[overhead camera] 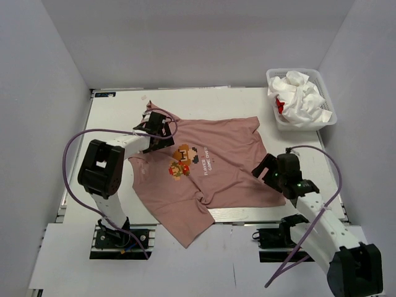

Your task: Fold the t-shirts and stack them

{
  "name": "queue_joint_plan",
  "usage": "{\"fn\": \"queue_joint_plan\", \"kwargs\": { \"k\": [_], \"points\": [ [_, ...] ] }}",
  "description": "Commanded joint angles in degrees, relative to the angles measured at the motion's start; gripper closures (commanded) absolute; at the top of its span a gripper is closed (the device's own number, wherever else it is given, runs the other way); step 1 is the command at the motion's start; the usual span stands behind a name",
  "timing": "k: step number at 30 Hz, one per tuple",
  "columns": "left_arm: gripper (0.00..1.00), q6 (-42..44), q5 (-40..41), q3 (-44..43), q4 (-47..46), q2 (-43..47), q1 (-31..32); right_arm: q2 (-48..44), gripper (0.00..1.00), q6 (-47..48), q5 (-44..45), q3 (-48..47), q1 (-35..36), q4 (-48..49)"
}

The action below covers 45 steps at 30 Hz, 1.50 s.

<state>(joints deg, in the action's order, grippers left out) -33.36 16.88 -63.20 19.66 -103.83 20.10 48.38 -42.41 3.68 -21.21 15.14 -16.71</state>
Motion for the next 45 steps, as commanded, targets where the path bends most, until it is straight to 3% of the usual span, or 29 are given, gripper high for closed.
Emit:
{"fn": "queue_joint_plan", "kwargs": {
  "k": [1,6,7,9,12,15,24,30,35,40,45],
  "points": [
    [0.0,4.4,-6.2,-2.9,0.0,4.8,1.3,-1.6,0.1,3.3,5.5,-6.0,0.3,-3.5],
    [0.0,4.4,-10.4,2.9,-2.3,8.6,1.3,9.9,0.1,8.5,5.1,-16.0,0.9,2.9],
    [0.0,4.4,-10.4,3.8,-3.6,9.2,1.3,16.2,0.1,9.1,4.8,-17.1,0.9,5.7],
    [0.0,4.4,-8.2,4.4,-3.6,9.7,0.7,21.0,0.1,10.4,5.2,-22.8,1.3,7.2],
    [0.0,5.0,-3.4,2.7,-3.0,6.9,-0.7,37.2,0.1,13.4,6.2,-32.2,1.5,9.4],
    [0.0,5.5,-1.8,-2.0,-1.3,3.1,-1.3,48.1,0.1,16.4,7.4,-47.0,1.5,6.0],
    [0.0,6.6,-1.2,-13.3,0.4,-7.5,-7.9,74.5,0.1,20.4,6.7,-74.9,0.9,-4.3],
    [0.0,8.1,-3.8,-16.4,-0.2,-12.4,-10.8,81.0,0.1,18.5,2.4,-78.6,1.0,-2.4],
    [0.0,8.1,-5.9,-16.4,-2.1,-14.4,-11.9,89.2,0.1,17.6,-0.8,-89.2,1.2,-0.2],
    [0.0,8.1,-6.4,-17.0,-2.8,-15.5,-13.0,94.3,0.1,15.1,-6.0,-92.2,1.0,15.4],
    [0.0,9.8,-4.8,-20.1,-1.6,-17.8,-13.6,94.5,0.1,18.2,-7.9,-97.0,1.1,15.7]
  ]
}}
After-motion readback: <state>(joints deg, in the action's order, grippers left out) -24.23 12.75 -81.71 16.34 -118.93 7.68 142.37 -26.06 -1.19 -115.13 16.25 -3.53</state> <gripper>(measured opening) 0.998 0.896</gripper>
